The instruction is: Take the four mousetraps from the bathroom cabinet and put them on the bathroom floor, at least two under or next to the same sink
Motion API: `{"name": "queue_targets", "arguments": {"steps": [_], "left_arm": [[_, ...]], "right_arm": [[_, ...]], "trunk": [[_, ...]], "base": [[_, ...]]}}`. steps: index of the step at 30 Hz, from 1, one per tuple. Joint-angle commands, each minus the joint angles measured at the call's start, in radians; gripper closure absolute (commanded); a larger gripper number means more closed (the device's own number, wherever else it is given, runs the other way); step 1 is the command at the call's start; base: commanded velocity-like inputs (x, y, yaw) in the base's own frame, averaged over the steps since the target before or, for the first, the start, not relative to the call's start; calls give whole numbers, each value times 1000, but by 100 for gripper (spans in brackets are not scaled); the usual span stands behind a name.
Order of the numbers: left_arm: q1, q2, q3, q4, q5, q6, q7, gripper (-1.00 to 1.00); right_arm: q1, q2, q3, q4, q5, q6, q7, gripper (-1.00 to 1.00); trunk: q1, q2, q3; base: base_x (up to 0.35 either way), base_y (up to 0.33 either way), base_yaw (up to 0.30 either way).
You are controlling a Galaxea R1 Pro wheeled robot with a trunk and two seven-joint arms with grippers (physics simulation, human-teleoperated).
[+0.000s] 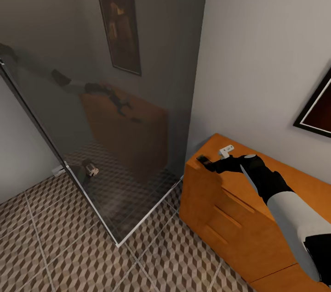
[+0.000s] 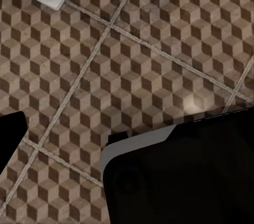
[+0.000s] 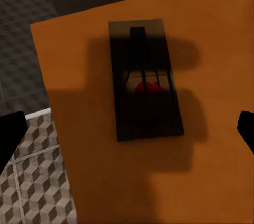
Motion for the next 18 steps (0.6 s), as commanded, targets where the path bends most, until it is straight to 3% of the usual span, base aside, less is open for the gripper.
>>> {"name": "queue_targets", "arguments": {"steps": [1, 18], "left_arm": [[-2, -2, -9, 4, 3, -6, 5, -100], [-2, -2, -9, 5, 2, -6, 5, -100]], "right_arm": [[-1, -1, 2, -1, 10, 2, 6, -100], [-1, 0, 3, 4, 12, 2, 5, -100]], "trunk": [[1, -2, -2], [1, -2, -2]], "base": [[0, 0, 0], [35, -18, 0]]}}
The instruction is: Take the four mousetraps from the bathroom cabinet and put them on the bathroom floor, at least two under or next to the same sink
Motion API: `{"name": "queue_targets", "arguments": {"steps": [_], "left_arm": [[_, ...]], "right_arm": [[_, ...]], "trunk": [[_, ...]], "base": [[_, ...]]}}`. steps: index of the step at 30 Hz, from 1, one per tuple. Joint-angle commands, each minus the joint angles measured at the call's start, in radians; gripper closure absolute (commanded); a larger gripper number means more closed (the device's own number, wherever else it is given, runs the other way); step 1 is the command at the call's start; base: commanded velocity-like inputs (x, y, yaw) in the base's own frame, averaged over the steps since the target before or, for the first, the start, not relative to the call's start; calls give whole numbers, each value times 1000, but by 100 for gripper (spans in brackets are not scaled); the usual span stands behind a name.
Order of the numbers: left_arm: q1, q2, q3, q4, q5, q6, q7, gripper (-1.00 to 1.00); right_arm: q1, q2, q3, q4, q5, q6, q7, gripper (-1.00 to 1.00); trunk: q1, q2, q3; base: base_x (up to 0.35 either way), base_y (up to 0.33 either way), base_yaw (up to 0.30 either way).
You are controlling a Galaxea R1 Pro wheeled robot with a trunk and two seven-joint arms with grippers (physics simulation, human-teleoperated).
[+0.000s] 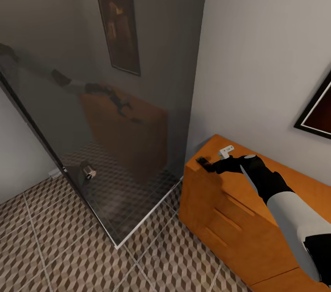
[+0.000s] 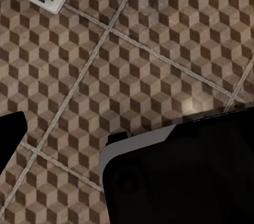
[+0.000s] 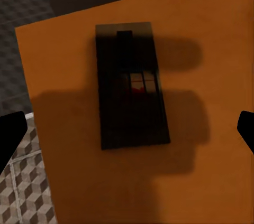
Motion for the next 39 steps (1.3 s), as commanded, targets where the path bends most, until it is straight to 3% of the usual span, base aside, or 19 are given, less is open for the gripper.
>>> {"name": "queue_targets", "arguments": {"steps": [1, 39], "left_arm": [[-2, -1, -9, 4, 3, -6, 5, -100], [-2, -1, -9, 4, 3, -7, 5, -100]], "right_arm": [[-1, -1, 2, -1, 11, 2, 6, -100], [-1, -1, 3, 1, 9, 2, 5, -100]], "trunk": [[1, -2, -2], [1, -2, -15]], "base": [[10, -5, 0], [1, -1, 0]]}}
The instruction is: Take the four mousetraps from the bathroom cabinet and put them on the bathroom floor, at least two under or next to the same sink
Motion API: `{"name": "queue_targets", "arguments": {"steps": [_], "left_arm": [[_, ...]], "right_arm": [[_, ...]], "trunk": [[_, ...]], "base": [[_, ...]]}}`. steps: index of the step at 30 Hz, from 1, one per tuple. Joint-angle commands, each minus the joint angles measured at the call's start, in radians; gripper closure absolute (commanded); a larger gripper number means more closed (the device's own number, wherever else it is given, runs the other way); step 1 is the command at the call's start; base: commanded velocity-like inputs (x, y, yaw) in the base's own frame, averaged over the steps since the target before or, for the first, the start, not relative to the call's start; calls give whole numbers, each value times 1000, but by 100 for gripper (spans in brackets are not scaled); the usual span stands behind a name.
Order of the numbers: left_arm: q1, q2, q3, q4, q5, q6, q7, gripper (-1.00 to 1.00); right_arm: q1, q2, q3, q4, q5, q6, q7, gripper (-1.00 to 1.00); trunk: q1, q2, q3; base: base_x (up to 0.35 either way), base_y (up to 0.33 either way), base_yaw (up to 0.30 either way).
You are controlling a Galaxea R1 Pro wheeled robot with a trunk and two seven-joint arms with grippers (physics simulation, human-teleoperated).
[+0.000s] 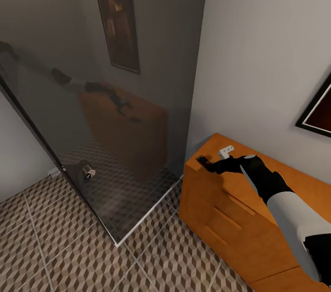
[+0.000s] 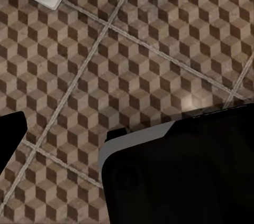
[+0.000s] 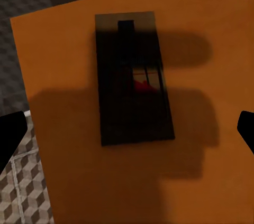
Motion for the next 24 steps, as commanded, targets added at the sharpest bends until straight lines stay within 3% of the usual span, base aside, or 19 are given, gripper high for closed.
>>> {"name": "queue_targets", "arguments": {"steps": [1, 24], "left_arm": [[-2, -1, -9, 4, 3, -6, 5, -100], [-2, -1, -9, 4, 3, -6, 5, -100]], "right_arm": [[-1, -1, 2, -2, 10, 2, 6, -100], [-1, -2, 2, 18, 10, -22, 6, -100]], "trunk": [[1, -2, -2], [1, -2, -2]], "base": [[15, 0, 0], [69, -21, 0]]}}
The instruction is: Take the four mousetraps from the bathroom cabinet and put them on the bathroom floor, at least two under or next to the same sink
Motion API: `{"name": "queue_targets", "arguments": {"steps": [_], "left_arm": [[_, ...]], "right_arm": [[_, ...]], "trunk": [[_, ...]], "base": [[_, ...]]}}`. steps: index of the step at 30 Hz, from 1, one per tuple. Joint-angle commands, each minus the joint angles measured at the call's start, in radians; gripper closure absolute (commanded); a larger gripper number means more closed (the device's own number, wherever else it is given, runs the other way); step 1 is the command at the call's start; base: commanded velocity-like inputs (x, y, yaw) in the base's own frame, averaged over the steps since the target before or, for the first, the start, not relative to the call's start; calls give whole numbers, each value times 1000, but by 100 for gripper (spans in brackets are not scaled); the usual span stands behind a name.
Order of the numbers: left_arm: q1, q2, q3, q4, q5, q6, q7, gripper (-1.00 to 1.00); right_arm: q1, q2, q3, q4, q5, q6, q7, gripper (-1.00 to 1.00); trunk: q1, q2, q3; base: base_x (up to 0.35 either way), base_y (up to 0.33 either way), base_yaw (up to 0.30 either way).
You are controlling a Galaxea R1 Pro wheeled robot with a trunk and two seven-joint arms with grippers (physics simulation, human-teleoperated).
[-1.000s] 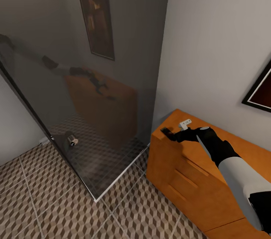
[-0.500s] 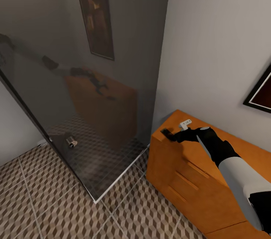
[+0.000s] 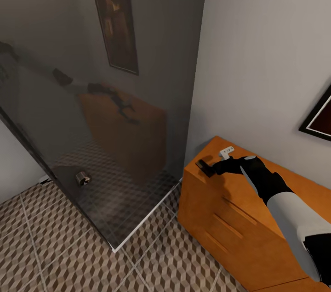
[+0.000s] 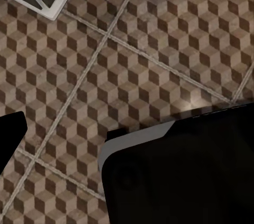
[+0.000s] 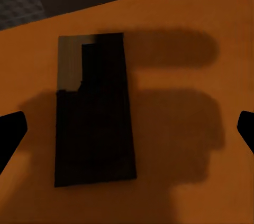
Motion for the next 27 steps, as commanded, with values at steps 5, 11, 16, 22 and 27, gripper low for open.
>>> {"name": "queue_targets", "arguments": {"steps": [5, 11, 16, 22, 27], "left_arm": [[-2, -1, -9, 4, 3, -6, 5, -100], [-2, -1, -9, 4, 3, -6, 5, -100], [-2, -1, -9, 4, 3, -6, 5, -100], [-2, -1, -9, 4, 3, -6, 5, -100], [-2, -1, -9, 4, 3, -7, 5, -100]], "right_arm": [[-1, -1, 2, 12, 10, -19, 6, -100], [-1, -1, 2, 25, 10, -29, 6, -100], [-1, 0, 2, 29, 10, -30, 6, -100], [-1, 1, 2, 31, 8, -31, 7, -100], [-1, 3, 2, 31, 6, -31, 7, -100]], "trunk": [[1, -2, -2], [1, -2, -2], [1, -2, -2], [1, -2, -2], [1, -2, -2]], "base": [[6, -2, 0], [1, -1, 0], [0, 0, 0], [0, 0, 0], [0, 0, 0]]}}
